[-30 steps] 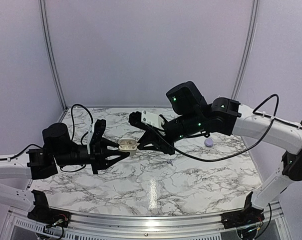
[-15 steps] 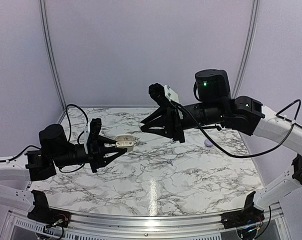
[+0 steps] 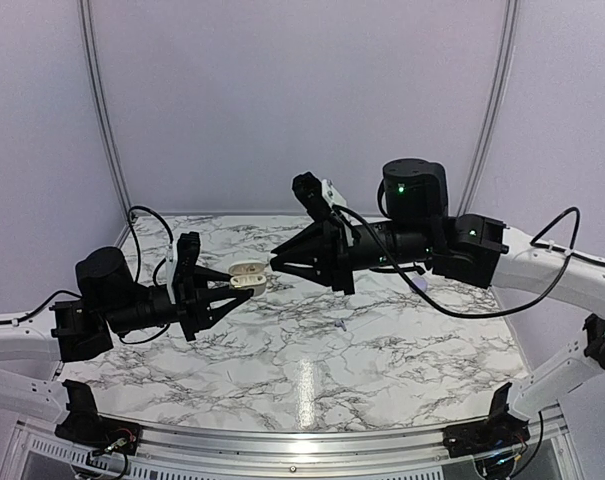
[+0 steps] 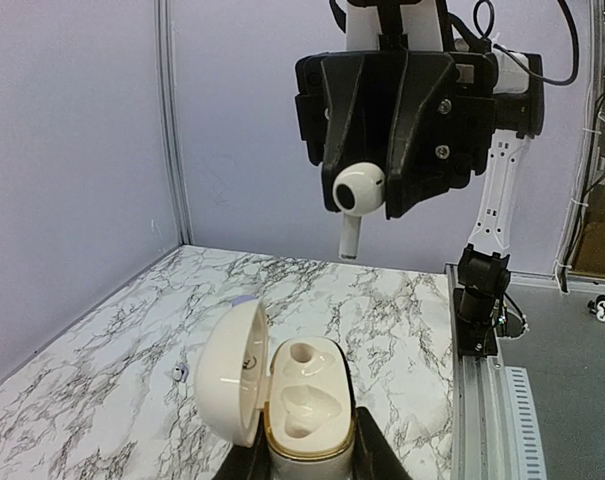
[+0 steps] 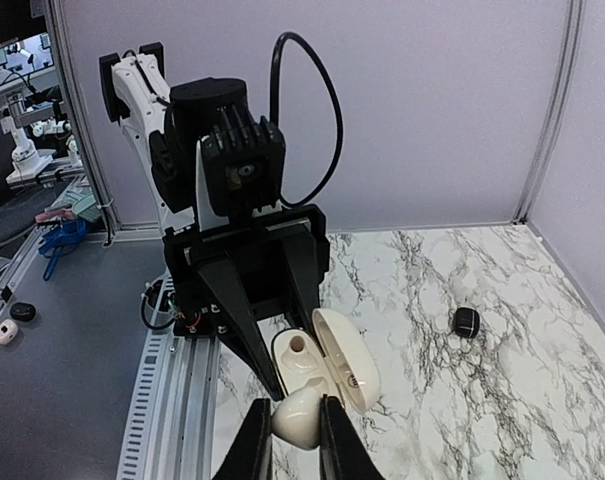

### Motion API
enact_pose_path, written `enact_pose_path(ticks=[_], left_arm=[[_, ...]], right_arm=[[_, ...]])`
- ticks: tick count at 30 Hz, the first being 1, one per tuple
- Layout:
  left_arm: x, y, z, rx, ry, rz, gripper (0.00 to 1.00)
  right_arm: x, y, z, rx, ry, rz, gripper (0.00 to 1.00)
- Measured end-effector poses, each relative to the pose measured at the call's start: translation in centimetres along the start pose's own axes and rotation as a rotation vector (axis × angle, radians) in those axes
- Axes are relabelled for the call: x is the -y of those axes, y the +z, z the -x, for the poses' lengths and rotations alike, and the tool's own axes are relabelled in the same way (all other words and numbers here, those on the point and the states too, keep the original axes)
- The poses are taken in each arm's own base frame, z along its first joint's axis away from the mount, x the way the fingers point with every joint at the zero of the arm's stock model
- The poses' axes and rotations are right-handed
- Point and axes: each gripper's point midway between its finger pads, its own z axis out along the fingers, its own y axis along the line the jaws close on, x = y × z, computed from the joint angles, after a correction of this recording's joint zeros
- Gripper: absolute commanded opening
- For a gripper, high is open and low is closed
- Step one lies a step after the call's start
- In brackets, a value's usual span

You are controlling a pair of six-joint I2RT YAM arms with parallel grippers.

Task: Insert the wireless bluetooth earbuds into the charging case
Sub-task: Insert the right earbud into the right side groove of the charging case.

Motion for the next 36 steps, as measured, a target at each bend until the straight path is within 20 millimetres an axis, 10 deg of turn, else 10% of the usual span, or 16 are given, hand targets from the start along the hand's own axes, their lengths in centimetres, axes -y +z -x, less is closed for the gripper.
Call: enact_pose_path(ticks=[36], left_arm=[[0.8,0.0,-0.2,0.001,0.027,-0.048,0.00]], right_arm=[[0.3,2.9,-2.7,-0.047,0.050,0.063,0.13]])
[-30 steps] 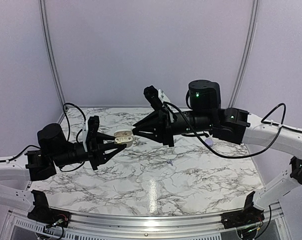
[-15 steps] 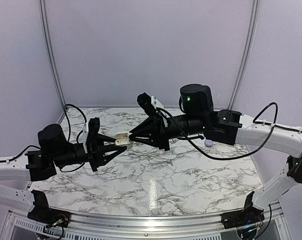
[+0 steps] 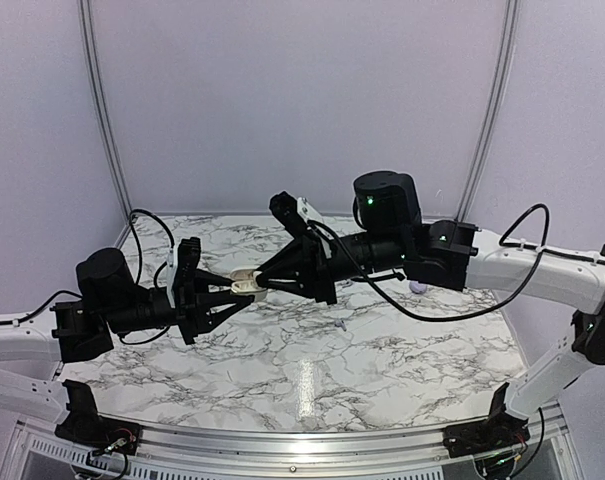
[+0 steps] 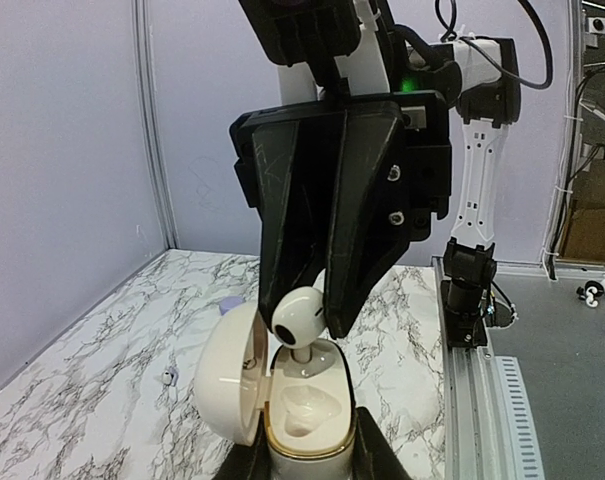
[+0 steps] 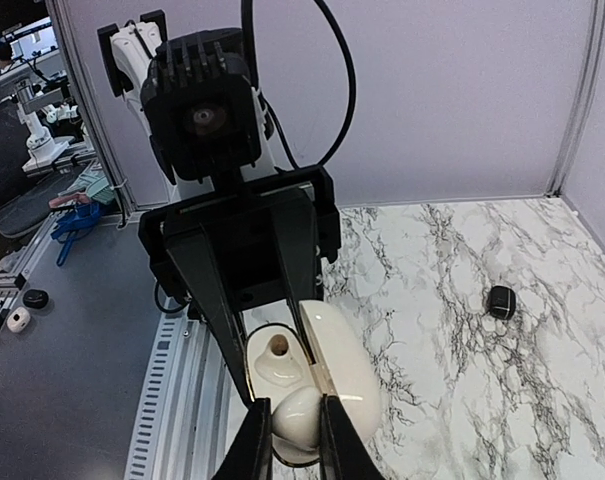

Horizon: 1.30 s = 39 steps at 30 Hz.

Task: Insert the wireless bluetooth earbuds into the charging case
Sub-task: Insert the right earbud into the right side groove of the charging case, then move the left earbud to the center of the board.

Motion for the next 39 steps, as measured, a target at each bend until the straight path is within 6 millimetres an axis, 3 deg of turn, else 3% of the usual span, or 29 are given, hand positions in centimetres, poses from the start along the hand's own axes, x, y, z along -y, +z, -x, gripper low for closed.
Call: enact_pose_path(ticks=[11,23,33,36,39], left_arm=[[0.3,-0.1,-0.1,0.003,-0.004,-0.017,0.00],[0.2,-0.1,-0.1,0.002,-0.020,-0.008,0.00],[-0.3,-0.2,-0.7,-0.007,-0.046,0.018,0.00],[-0.7,-0.2,-0.9,-0.011,-0.054,0.034,0.00],[-1.1,-0.3,-1.1,-0.016,-0.060,0.053,0.00]], right_arm=[[-0.3,0.1,-0.6,-0.042,-0.018,0.022,0.28],[-0.5,0.0,-0.7,-0.047,-0.029,0.027,0.36],[-1.5,-3.6,3.2,0.051,-0.099,-0.023,0.56],[0.0,-5.3,3.6,0.076,-0.091,-0.081,0.62],[4.7,-7.7,2.8,0.085,-0.023,-0.198,0.63]])
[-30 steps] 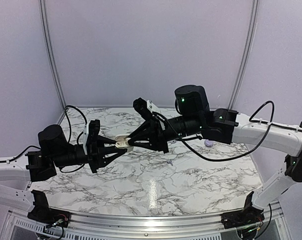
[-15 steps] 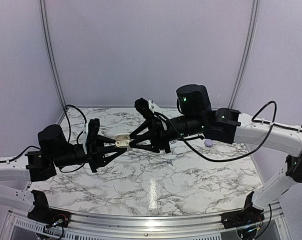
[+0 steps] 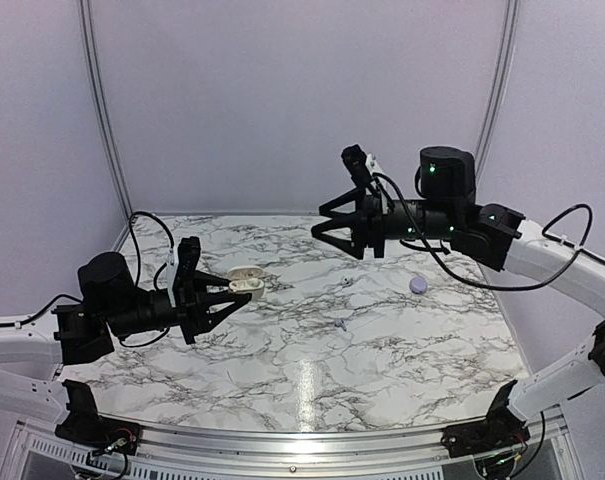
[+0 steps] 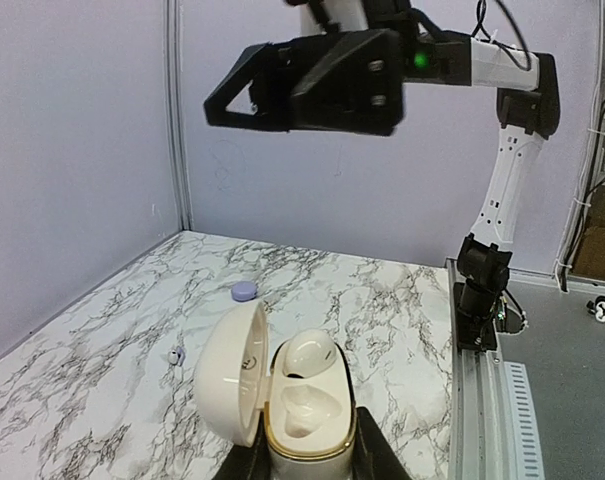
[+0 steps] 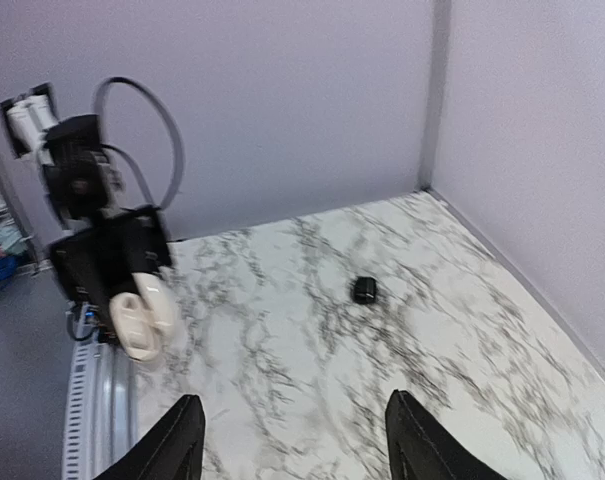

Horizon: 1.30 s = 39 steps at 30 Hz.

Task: Insert the wireless bluetooth earbuds into the charging case
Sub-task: Move the left earbud to the center of the board.

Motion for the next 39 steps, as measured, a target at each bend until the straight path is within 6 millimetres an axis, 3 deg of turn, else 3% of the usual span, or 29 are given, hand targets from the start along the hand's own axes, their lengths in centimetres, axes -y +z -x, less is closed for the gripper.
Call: enact_pose_path(ticks=[3,6,8,11,15,19,25,39], left_arm=[[-0.4,0.0,-0.1,-0.001,-0.004,0.020,0.00],[-0.6,0.0,-0.1,-0.001,-0.005,0.032,0.00],[-0.7,0.0,-0.1,-0.002,-0.012,0.038,0.00],[-0.8,0.0,-0.2,-0.004,-0.023,0.044,0.00],[-0.9,0.0,-0.2,-0.004,-0.032,0.048,0.00],[-1.0,0.1,-0.4,-0.010,-0.037,0.050,0.00],[-1.1,0.3,-0.8,-0.022,-0.044,0.051,0.00],[-1.1,0.4,-1.0,-0.026,-0.044,0.051,0.00]], right_arm=[[7.7,-2.5,-2.9,-0.038,0.113,-0.192,0.61],[13.6,-3.9,-6.6,-0.119,0.184,-0.355,0.59],[16.5,-3.9,-10.1,-0.201,0.236,-0.430,0.58],[19.3,-3.2,-15.5,-0.315,0.310,-0.473,0.57],[20.9,-2.3,-22.9,-0.476,0.391,-0.478,0.55],[22.6,-1.2,-26.5,-0.580,0.403,-0.484,0.53],[25.1,-0.1,-28.0,-0.643,0.356,-0.500,0.51],[25.5,0.6,-31.4,-0.752,0.345,-0.458,0.45]])
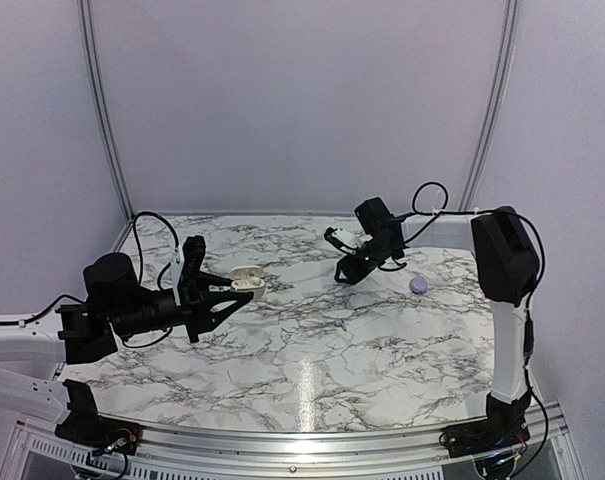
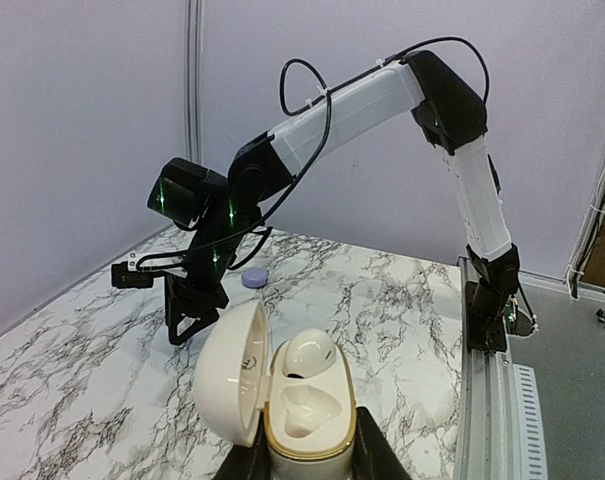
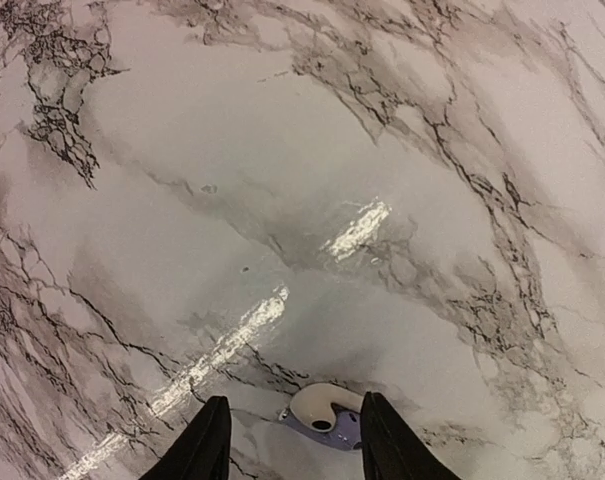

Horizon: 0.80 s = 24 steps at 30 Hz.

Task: Insert the wireless bluetooth earbuds into the charging case
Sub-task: Move the left earbud to the center of the board.

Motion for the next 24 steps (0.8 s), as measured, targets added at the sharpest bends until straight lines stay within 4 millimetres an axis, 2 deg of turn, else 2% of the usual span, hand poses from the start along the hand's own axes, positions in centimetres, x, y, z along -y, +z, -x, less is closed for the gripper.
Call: enact_pose_path(ticks=[6,11,24], left_arm=[[0.0,0.0,0.0,0.000,0.001,0.000,0.00],[0.0,0.0,0.0,0.000,0.004,0.000,0.00],[0.0,0.0,0.0,0.000,0.007,0.000,0.00]], right_arm=[[0.0,1.1,-1.8,-0.062,0.002,0.005,0.40],[0.2,1.0,-2.0,-0.078,0.000,-0.006,0.34],[1.3,1.1,-2.1,-0.108,-0.001,-0.060,0.31]])
